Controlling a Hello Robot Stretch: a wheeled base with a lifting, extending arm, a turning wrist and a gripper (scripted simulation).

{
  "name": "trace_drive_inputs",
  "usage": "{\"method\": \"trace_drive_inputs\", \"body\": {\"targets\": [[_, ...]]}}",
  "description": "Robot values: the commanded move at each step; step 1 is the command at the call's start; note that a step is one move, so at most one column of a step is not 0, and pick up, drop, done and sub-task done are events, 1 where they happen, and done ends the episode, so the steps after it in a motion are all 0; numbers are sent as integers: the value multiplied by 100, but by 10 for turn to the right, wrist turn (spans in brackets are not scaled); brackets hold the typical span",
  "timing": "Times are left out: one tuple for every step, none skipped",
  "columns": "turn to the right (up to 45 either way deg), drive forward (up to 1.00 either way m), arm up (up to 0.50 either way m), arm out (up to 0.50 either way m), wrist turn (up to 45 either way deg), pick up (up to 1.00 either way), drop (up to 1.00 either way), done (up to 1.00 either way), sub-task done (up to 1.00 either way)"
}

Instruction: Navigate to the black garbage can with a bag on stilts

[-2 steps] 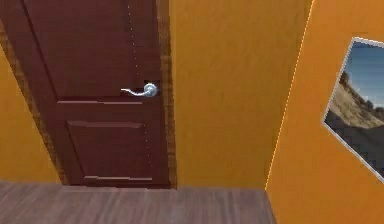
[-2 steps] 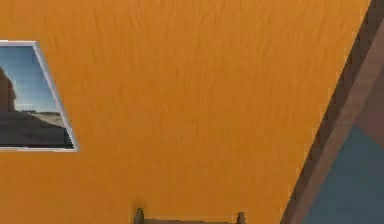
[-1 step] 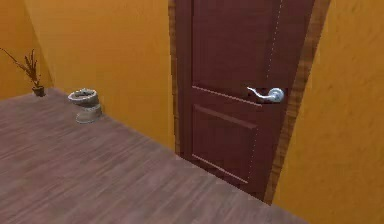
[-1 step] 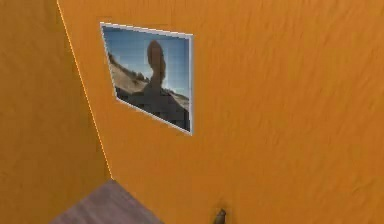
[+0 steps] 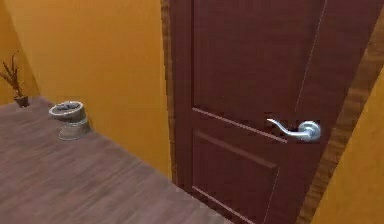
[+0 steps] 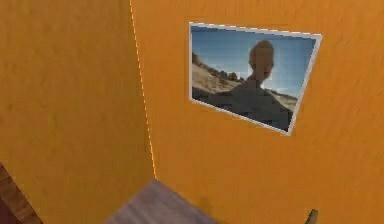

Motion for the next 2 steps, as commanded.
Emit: {"method": "trace_drive_inputs", "body": {"targets": [[-450,0,0,0,0,0,0,0,0],[-60,0,0,0,0,0,0,0,0]]}}
